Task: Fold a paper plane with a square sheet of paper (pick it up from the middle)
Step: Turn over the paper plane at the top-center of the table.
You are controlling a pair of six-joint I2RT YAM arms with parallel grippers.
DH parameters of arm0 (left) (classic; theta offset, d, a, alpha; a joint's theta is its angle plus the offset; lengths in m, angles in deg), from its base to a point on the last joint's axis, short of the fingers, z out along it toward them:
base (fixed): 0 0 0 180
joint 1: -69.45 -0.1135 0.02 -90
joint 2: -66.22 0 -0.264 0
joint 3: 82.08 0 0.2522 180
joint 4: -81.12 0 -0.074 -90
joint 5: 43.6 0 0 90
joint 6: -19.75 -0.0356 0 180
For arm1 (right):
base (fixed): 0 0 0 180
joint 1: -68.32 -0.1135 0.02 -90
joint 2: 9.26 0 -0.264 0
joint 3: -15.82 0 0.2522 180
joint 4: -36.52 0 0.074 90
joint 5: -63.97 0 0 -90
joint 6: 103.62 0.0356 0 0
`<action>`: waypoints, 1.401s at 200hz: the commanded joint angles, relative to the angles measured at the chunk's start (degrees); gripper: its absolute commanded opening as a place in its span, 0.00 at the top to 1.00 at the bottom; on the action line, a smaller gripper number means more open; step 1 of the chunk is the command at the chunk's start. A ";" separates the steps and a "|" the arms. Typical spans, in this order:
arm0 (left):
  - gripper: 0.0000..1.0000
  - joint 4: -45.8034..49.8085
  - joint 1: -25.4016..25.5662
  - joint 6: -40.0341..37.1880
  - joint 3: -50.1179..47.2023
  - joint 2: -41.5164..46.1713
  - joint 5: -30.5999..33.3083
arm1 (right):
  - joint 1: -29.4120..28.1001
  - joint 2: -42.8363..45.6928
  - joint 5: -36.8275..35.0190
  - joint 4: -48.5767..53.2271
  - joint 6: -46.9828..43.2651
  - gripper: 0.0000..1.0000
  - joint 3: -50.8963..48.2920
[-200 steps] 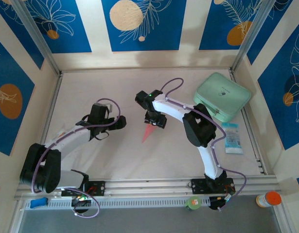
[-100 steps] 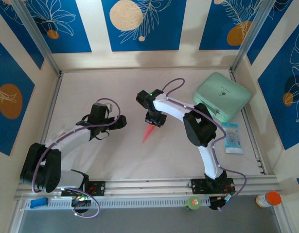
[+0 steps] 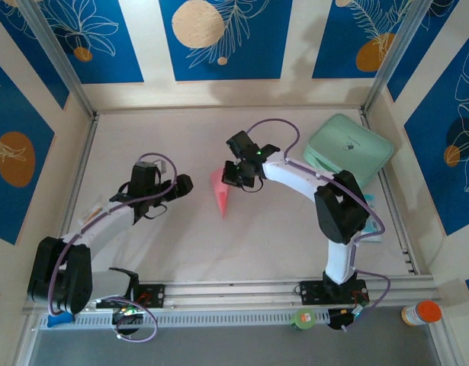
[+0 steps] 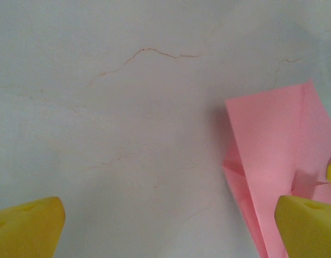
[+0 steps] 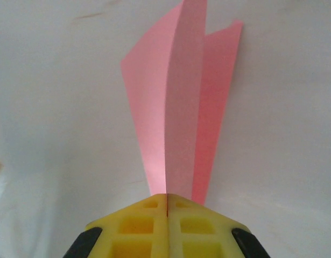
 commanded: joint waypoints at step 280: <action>0.64 -11.26 9.16 11.34 3.36 -21.79 -17.36 | 5.56 -0.12 16.51 -28.41 -1.21 0.98 -24.02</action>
